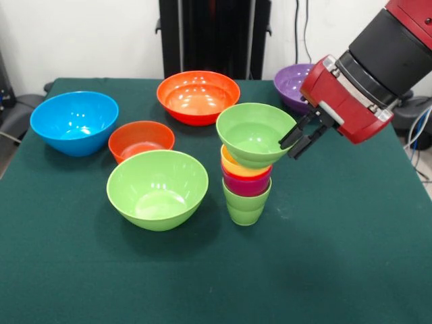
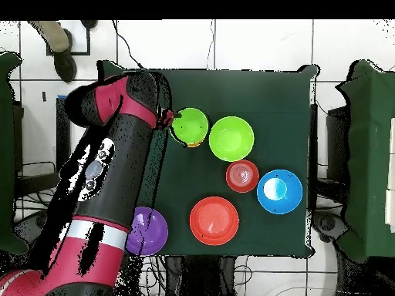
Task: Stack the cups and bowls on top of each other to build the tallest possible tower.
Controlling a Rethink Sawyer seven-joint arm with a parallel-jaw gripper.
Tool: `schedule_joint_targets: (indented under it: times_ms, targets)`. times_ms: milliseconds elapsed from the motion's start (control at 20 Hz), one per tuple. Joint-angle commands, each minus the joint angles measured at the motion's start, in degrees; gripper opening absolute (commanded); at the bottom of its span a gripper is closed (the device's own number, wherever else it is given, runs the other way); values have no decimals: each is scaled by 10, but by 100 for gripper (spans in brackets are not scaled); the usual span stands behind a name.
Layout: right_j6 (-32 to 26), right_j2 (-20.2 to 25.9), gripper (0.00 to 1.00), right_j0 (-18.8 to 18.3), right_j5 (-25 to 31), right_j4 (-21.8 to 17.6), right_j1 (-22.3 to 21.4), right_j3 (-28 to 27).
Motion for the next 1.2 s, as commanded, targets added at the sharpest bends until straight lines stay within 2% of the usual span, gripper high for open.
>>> schedule_joint_targets:
  times_ms: [50,200,550,1200]
  targets:
    - [-17,67,0,-9,-11,-12,-6,46]
    - [-29,70,0,-8,-29,-18,-28,83]
    - [-29,73,0,-5,-34,-20,-40,105]
    - [-16,74,0,-6,-38,-21,-32,97]
